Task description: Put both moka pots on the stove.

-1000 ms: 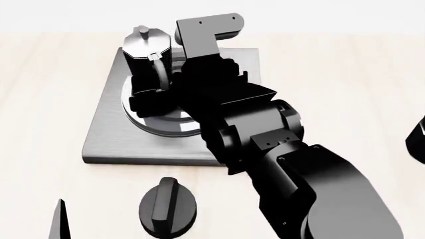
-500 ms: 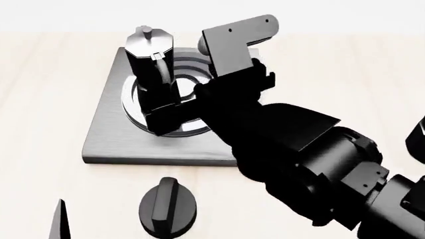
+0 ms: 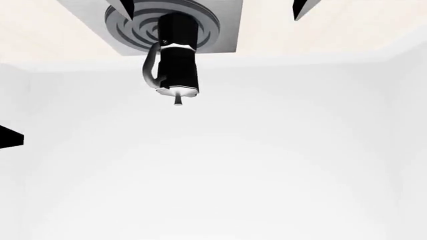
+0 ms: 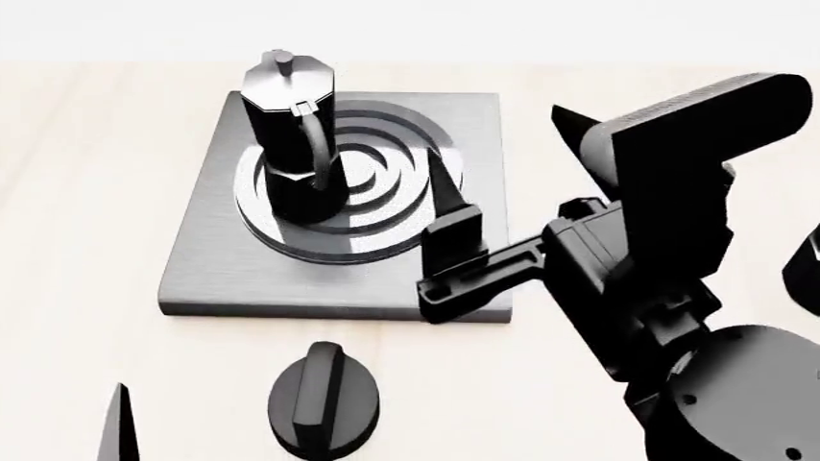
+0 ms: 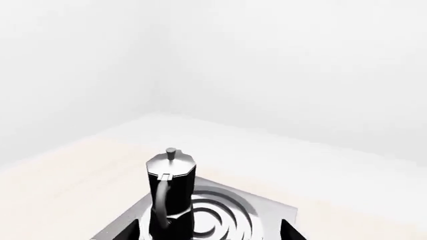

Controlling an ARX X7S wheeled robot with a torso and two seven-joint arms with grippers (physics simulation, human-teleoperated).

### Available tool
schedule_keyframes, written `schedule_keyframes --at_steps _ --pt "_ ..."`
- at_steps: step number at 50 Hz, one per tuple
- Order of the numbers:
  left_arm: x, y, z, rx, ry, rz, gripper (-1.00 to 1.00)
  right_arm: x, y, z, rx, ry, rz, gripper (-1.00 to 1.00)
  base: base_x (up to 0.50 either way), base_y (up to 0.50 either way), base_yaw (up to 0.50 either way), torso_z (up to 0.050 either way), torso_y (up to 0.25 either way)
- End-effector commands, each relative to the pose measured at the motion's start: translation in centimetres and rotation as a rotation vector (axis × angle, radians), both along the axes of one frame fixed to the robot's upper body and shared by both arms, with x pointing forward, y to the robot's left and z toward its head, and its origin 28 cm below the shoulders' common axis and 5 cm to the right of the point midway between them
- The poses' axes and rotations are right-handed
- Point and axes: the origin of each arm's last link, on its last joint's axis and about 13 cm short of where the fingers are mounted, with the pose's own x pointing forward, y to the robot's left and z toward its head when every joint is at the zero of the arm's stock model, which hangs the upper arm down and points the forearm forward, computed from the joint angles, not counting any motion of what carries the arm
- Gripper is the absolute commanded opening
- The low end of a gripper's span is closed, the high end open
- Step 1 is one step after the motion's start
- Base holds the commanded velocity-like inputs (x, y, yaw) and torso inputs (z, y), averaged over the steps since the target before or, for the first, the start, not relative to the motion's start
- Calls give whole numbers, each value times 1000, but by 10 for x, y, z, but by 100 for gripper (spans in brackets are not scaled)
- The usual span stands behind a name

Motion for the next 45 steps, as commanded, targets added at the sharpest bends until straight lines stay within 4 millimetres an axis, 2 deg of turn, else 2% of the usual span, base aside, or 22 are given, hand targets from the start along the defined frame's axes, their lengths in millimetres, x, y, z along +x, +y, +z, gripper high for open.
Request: schedule_keyframes --at_steps 1,3,5,8,14,19,29,45 --pt "0 0 0 -1 0 0 100 -23 -44 3 -40 -87 -166 100 0 0 0 0 0" --pt "0 0 -1 -3 -1 -3 100 -24 -54 5 -31 -35 -204 100 0 0 0 0 0" --pt "-1 0 0 -2 -2 -1 100 -30 -70 7 -56 -62 -297 100 0 0 0 0 0" --pt "-1 0 0 -1 -3 0 100 -32 -82 9 -61 -71 -362 100 0 0 0 0 0" --pt "-1 -1 0 2 -3 -2 100 -30 -110 10 9 -34 -384 100 0 0 0 0 0" --pt "0 -1 0 1 -1 -1 100 -27 -129 10 -22 -17 -439 100 0 0 0 0 0" --pt "0 0 -1 3 -2 1 100 -16 -150 14 -51 70 -488 100 0 0 0 0 0" --pt "-1 -2 0 3 -3 -4 100 -5 -170 21 -99 164 -562 100 0 0 0 0 0"
